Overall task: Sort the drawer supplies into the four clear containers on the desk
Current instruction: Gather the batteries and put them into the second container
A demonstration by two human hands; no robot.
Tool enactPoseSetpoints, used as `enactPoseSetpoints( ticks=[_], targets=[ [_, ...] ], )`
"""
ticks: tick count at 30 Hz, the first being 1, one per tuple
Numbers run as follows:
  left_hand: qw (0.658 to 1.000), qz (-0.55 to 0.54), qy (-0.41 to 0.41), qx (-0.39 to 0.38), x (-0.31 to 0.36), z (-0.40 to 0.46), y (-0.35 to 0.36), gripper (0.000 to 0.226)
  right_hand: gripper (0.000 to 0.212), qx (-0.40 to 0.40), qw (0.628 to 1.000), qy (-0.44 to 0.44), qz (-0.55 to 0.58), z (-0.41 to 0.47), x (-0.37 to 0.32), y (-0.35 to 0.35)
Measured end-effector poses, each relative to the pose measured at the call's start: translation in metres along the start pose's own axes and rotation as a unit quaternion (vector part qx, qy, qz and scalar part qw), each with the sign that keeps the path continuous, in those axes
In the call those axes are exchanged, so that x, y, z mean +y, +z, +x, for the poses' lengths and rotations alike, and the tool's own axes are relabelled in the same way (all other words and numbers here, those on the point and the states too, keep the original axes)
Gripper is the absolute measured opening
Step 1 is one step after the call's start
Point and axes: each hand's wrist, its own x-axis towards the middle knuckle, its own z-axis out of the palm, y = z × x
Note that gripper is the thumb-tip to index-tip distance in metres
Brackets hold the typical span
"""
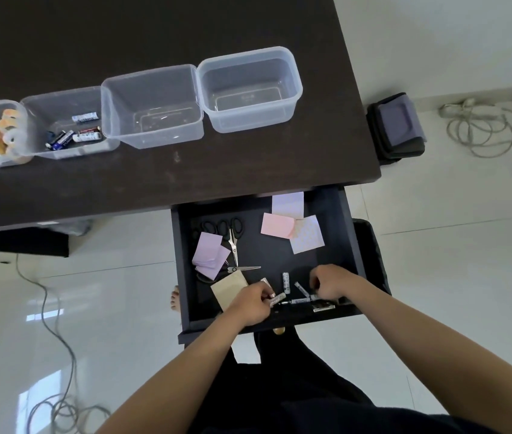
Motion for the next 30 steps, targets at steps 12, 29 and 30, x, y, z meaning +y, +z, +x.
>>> enactPoseSetpoints(
  ticks=[12, 29, 30],
  targets=[
    [0.994, 0.077, 0.025, 0.074, -0.003, 0.006, -0.003, 0.041, 0.041, 0.093, 0.988, -0.093, 0.079, 0.009, -0.016, 0.013],
    [0.99, 0.133, 0.042, -0.038, -0.015, 0.007, -0.016, 0.032, 0.059, -0.004, 0.995, -0.097, -0.003, 0.011, -0.042, 0.021],
    [0.991, 0.125, 0.042, -0.032, -0.016, 0.006, -0.016, 0.032, 0.059, -0.008, 0.996, -0.093, 0.001, 0.011, -0.043, 0.022]
  ],
)
